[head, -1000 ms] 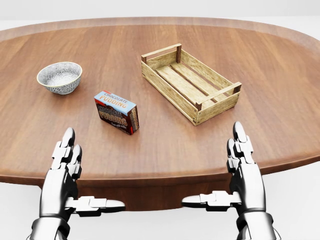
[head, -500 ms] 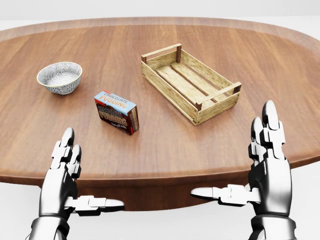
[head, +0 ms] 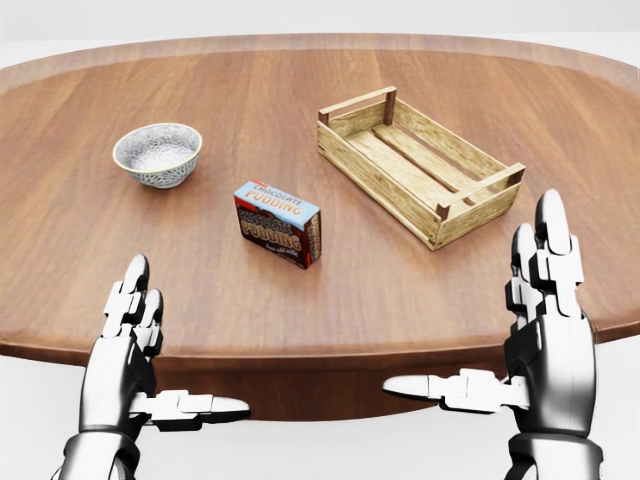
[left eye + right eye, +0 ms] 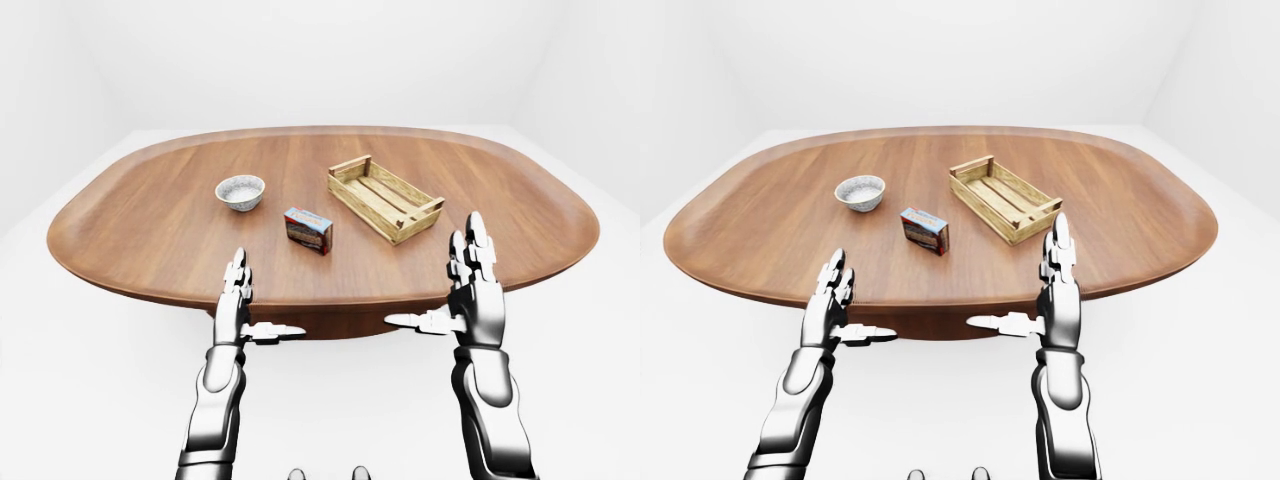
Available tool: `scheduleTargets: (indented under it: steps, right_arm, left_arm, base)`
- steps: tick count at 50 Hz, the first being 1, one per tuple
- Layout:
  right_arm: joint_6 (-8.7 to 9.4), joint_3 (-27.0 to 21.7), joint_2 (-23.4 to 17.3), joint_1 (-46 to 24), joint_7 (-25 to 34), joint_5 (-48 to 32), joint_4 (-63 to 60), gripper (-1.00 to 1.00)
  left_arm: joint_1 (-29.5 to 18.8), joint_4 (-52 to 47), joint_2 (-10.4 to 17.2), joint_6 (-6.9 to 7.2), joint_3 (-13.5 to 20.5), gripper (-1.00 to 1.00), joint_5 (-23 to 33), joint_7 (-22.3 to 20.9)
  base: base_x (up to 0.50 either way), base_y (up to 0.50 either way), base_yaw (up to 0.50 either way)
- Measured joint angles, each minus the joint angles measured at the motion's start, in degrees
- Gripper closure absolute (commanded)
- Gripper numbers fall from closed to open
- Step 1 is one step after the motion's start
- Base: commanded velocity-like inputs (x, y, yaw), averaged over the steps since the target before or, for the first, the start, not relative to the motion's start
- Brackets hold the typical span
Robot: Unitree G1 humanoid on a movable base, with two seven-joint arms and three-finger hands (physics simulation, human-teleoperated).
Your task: Pick up the chocolate pudding and put it in the tray.
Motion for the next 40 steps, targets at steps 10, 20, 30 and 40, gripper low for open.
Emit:
scheduleTargets:
  steps: [10, 20, 30, 40]
  right_arm:
    - [0.0, 0.1, 0.1, 0.3, 0.0, -0.3, -0.8, -1.0]
    - [0.0, 0.3, 0.2, 0.3, 0.1, -0.1, -0.8, -1.0]
    - [0.0, 0.2, 0.2, 0.3, 0.2, 0.5, -0.4, -1.0]
    - [0.0, 0.0, 0.1, 0.3, 0.1, 0.8, 0.0, -1.0]
  left_arm:
    - [0.0, 0.0, 0.1, -0.08, 0.1, -1.0, 0.0, 0.0]
    - [0.1, 0.0, 0.3, -0.06, 0.2, -1.0, 0.0, 0.0]
    - [0.1, 0.0, 0.1, -0.12, 0.1, -1.0, 0.1, -0.1]
    - [0.1, -0.2, 0.1, -0.02, 0.0, -1.0, 0.1, -0.1]
  base:
    - [0.0, 0.5, 0.0]
    - [0.0, 0.32, 0.0]
    - [0.0, 0.0, 0.0]
    - [0.0, 0.0, 0.0]
